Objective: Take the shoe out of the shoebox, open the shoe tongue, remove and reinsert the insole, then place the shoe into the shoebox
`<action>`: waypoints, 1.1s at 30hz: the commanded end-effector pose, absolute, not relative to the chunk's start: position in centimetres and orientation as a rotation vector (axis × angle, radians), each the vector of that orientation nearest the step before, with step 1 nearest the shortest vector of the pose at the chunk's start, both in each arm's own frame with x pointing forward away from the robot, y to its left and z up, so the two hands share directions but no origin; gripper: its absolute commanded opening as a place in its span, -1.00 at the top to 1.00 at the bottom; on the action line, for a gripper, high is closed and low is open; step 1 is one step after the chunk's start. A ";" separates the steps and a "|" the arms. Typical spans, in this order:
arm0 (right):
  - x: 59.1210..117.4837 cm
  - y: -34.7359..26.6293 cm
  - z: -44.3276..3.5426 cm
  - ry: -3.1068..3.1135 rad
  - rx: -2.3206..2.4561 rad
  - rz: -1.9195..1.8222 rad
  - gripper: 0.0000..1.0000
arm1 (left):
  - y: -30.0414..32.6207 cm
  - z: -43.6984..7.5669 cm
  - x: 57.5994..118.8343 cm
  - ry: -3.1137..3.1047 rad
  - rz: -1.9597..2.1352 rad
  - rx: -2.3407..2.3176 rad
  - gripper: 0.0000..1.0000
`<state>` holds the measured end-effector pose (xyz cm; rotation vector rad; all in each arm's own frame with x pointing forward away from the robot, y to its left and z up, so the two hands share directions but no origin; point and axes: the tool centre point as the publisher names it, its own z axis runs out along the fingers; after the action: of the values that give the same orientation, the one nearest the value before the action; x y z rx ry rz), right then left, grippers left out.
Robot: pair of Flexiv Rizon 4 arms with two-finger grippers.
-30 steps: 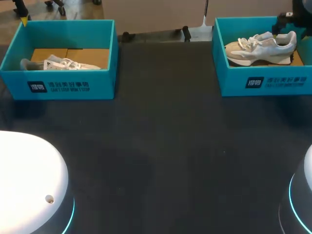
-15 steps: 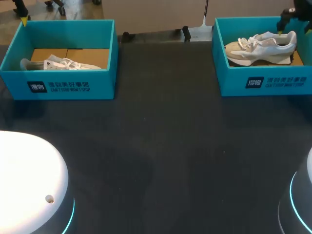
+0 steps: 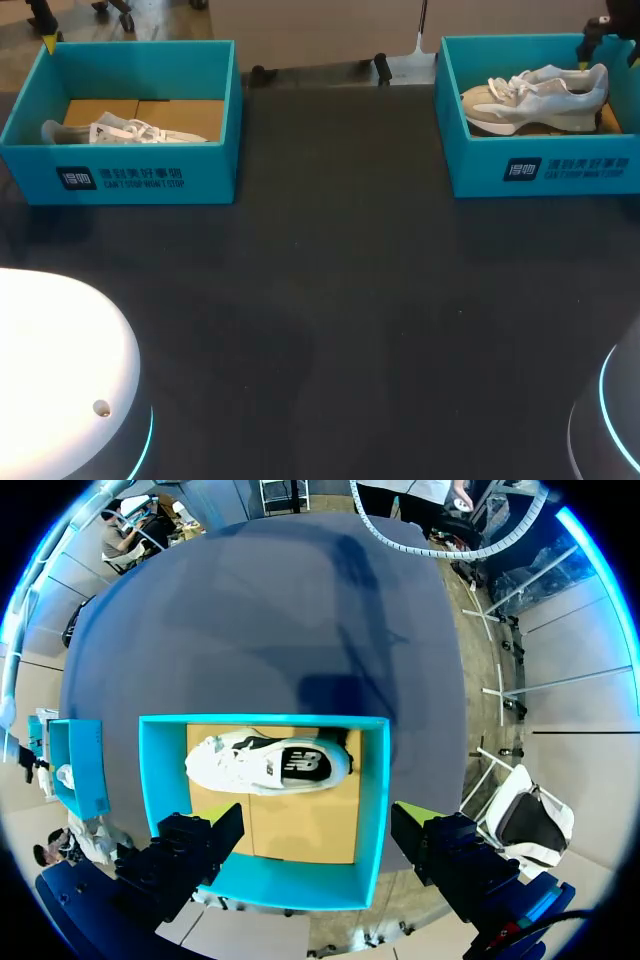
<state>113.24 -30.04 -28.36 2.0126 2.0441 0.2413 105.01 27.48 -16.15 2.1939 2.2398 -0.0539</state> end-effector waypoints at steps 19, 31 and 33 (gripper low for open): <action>117.7 -33.0 -34.7 2.111 2.212 -0.079 -0.52 | 27.5 -16.1 105.1 2.240 -0.054 2.198 -1.00; 117.6 -33.4 -37.4 2.123 2.264 -0.126 -0.51 | 27.5 -16.1 105.1 2.240 -0.054 2.198 -1.00; 117.6 -33.5 -37.8 2.136 2.262 -0.144 -0.51 | 27.5 -16.1 105.1 2.240 -0.054 2.198 -1.00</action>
<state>116.57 -33.29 -36.85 2.1982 2.0741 -0.0106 105.01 27.49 -16.14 2.1939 2.2398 -0.0539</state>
